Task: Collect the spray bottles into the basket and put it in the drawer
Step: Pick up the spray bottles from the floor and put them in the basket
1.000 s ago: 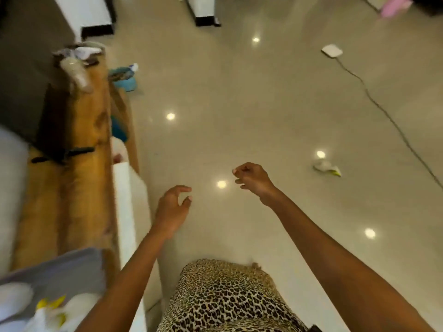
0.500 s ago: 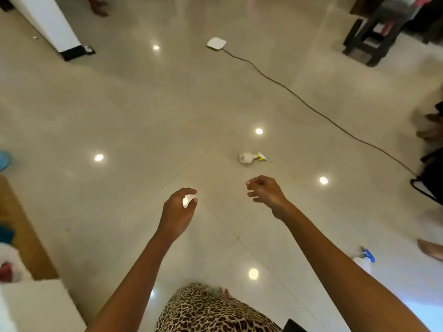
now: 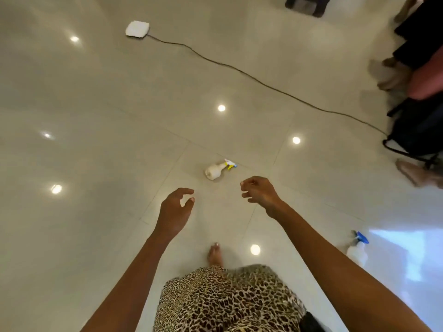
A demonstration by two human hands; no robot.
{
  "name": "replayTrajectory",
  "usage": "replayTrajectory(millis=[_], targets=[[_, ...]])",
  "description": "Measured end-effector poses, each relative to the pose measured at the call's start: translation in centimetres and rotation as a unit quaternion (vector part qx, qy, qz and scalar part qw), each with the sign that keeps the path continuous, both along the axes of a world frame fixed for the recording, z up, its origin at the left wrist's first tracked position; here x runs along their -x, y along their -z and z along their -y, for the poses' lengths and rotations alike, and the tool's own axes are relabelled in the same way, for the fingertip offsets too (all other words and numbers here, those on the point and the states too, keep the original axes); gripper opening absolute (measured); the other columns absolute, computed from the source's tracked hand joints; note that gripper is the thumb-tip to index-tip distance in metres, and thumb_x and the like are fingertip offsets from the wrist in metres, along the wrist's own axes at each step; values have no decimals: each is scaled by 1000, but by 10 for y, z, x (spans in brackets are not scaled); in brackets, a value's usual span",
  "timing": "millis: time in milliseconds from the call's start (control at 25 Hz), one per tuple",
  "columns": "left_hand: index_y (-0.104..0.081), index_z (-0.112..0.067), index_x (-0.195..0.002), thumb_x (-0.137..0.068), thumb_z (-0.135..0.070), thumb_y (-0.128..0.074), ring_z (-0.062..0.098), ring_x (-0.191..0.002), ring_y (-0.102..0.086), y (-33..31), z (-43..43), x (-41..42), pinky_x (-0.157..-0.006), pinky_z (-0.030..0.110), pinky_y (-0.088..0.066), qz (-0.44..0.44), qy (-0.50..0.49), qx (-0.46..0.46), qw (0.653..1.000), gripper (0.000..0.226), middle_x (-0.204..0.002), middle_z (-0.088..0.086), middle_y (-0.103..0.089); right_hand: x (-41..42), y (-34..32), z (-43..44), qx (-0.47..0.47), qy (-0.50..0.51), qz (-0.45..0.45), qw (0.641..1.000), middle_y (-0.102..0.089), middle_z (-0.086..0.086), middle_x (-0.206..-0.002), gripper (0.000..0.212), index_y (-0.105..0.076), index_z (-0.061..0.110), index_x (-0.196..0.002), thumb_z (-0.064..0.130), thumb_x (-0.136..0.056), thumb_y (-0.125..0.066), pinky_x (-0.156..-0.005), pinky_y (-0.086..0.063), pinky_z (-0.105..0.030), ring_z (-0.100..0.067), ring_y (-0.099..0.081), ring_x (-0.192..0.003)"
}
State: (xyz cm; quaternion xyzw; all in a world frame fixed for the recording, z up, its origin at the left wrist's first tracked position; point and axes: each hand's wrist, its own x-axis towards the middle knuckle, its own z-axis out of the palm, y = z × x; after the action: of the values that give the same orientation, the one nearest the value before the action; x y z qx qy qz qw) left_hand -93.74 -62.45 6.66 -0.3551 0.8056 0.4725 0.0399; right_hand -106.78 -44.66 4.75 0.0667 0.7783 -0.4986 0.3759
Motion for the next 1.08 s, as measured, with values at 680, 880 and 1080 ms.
replayTrajectory(millis=[680,880,1080], targets=[[-58,-13,-112,-86,-17,-55,23,-104,-55,364,102,303,-80,22,-34,199,71,-20,977,27,-120,12,-61,254,386,132,-156,-4,161,975,-63,-16,-98,14,-60,7,-91,20,-88,-55,-81,-51,-37,-29,-60,-90],[-41,-7,-129,-77,-24,-68,31,-120,-47,527,114,319,-93,32,-38,233,110,-25,966,61,-131,15,-50,266,550,174,-144,120,215,958,-54,-10,-95,18,-51,16,-100,25,-87,-59,-84,-48,-38,-22,-51,-87],[-24,-5,-137,-62,-37,-81,32,-129,-39,626,106,327,-105,41,-35,251,132,-25,959,100,-139,17,-41,261,639,196,-108,200,256,940,-55,-11,-125,67,-29,24,-140,35,-84,-63,-94,-49,-39,-27,-57,-107]])
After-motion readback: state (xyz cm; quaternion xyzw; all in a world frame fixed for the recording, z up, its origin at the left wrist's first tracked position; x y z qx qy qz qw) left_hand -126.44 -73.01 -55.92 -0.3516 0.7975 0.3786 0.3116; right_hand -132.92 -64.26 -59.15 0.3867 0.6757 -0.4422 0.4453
